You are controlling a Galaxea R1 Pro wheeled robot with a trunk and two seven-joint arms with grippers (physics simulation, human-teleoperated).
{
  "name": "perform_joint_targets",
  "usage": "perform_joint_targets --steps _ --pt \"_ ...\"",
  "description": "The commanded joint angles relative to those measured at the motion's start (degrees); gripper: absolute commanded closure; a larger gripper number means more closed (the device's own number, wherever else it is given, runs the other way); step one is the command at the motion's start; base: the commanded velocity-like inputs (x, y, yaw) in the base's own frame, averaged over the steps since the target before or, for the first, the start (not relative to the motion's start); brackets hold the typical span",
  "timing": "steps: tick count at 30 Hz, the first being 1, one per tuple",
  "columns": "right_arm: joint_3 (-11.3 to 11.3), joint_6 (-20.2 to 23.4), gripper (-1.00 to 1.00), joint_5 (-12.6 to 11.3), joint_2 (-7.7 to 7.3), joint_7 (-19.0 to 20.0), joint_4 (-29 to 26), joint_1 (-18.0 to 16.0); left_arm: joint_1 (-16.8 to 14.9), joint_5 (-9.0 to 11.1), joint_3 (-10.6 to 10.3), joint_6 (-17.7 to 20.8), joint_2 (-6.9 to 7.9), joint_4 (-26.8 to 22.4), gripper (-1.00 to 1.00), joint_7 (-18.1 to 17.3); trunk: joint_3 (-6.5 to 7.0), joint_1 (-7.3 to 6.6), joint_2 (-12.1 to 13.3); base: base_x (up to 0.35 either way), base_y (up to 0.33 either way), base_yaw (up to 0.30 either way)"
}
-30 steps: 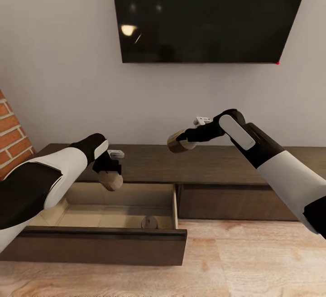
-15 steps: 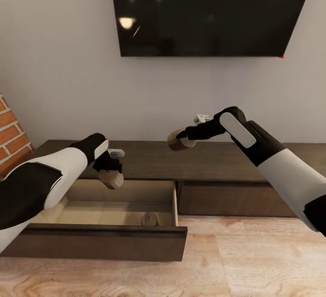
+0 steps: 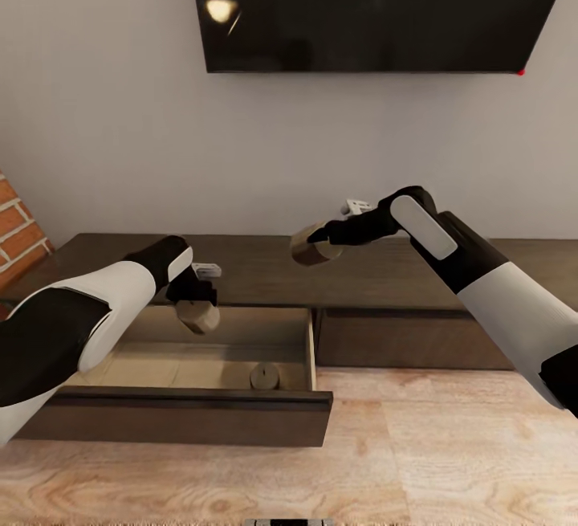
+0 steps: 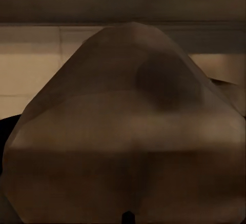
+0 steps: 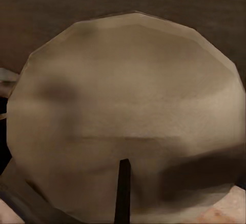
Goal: Place each of the two pumpkins and all three candles from the living room inside a cabinet in the living room (use any cabinet), then make sure every cabinet is closed, and position the cauldron so it is next to a table in the living room.
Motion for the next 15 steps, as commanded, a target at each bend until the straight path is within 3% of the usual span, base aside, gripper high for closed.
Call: perform_joint_targets --steps 1,15 --pt "0.2 0.0 1.00 -0.8 -0.05 -0.6 -0.1 -0.1 0.0 0.4 -0.5 0.2 -0.06 0.0 1.00 -0.2 -0.36 0.00 0.0 0.000 0.000 0.000" --pt "0.2 0.0 1.00 -1.1 -0.06 -0.6 -0.3 -0.4 0.0 0.3 -0.5 0.2 -0.22 0.1 1.00 -0.2 -4.71 0.36 -0.2 0.000 0.000 0.000"
